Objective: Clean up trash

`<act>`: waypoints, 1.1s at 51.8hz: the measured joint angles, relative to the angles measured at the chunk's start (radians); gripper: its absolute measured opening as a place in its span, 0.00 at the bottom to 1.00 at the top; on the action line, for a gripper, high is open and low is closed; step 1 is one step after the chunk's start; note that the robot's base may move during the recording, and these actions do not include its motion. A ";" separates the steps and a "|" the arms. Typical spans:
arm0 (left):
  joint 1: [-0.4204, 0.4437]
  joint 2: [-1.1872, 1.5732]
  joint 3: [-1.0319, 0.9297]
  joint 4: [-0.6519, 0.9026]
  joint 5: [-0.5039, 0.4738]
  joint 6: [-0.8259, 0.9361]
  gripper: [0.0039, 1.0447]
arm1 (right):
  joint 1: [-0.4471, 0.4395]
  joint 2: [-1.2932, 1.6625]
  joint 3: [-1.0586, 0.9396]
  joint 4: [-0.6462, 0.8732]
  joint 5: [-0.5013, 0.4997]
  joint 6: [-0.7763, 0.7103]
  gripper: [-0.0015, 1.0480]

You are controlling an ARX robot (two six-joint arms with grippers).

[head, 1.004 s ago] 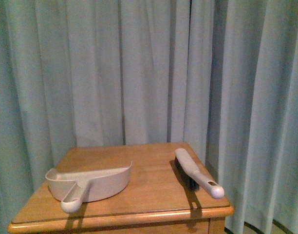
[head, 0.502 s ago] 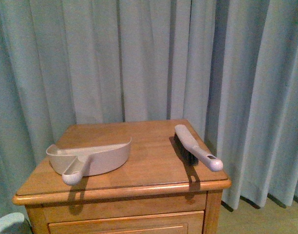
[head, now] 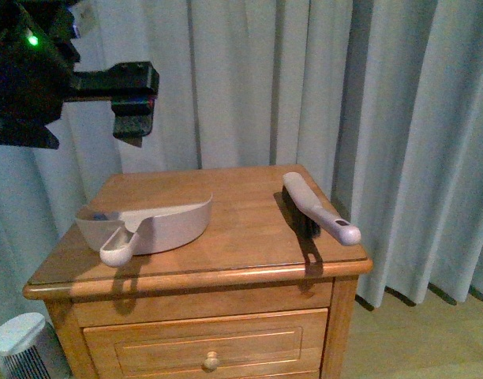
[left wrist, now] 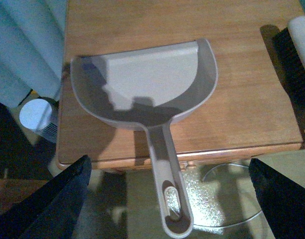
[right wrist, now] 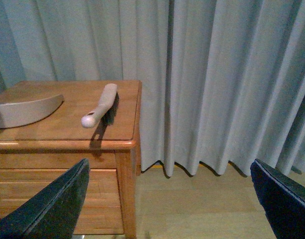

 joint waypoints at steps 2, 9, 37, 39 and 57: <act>-0.008 0.024 0.006 -0.003 -0.009 -0.005 0.93 | 0.000 0.000 0.000 0.000 0.000 0.000 0.93; -0.013 0.084 0.012 -0.023 -0.037 -0.009 0.93 | 0.000 0.000 0.000 0.000 0.000 0.000 0.93; -0.010 0.220 0.049 -0.017 -0.055 -0.026 0.93 | 0.000 0.000 0.000 0.000 0.000 0.000 0.93; -0.010 0.229 0.049 -0.013 -0.054 -0.029 0.93 | 0.000 0.000 0.000 0.000 0.000 0.000 0.93; -0.011 0.283 0.049 0.019 -0.052 -0.033 0.93 | 0.000 0.000 0.000 0.000 0.000 0.000 0.93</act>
